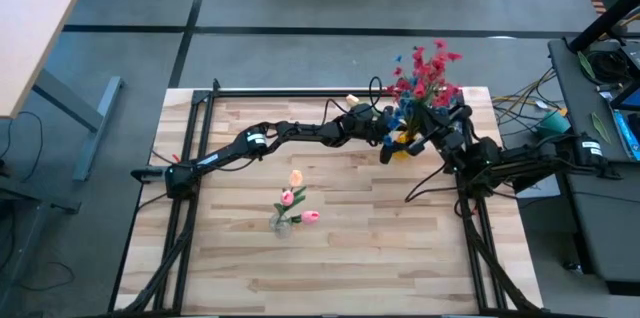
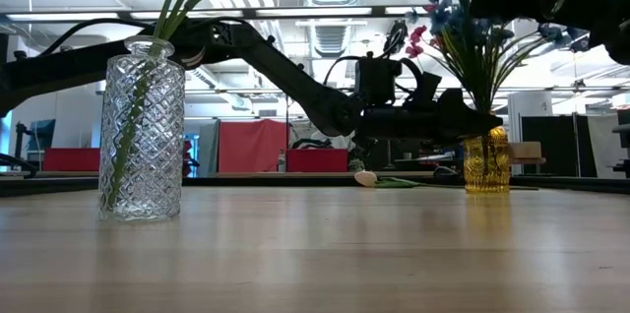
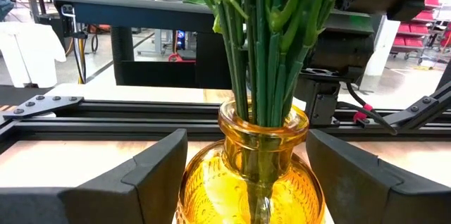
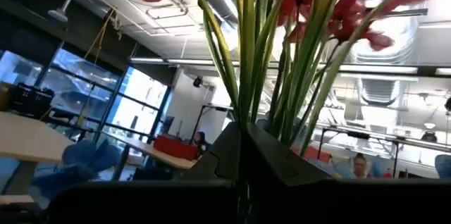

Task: Sort flowers into vase by color
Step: Put the red flowers into the yellow vase

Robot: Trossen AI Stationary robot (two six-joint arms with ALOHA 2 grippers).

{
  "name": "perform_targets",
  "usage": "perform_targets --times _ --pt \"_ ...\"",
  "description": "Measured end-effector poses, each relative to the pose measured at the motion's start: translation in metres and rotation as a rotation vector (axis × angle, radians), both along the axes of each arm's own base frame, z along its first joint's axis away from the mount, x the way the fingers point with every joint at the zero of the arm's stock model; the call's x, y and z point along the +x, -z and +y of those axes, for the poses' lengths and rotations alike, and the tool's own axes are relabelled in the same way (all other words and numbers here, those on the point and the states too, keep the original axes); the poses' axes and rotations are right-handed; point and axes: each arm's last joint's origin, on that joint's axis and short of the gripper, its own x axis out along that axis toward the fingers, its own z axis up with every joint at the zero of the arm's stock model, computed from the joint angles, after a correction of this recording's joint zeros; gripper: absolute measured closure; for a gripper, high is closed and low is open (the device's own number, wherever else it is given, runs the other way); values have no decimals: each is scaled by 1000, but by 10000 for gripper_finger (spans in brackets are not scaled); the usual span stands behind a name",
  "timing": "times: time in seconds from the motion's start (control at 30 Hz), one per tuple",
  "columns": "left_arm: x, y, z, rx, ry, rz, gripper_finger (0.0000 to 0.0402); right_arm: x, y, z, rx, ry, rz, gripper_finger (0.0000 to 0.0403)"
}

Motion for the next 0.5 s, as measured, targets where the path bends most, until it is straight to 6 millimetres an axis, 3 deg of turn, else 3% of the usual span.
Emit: perform_targets --times 0.5 --pt "0 0 0 7 1 0 139 8 17 -5 243 63 18 394"
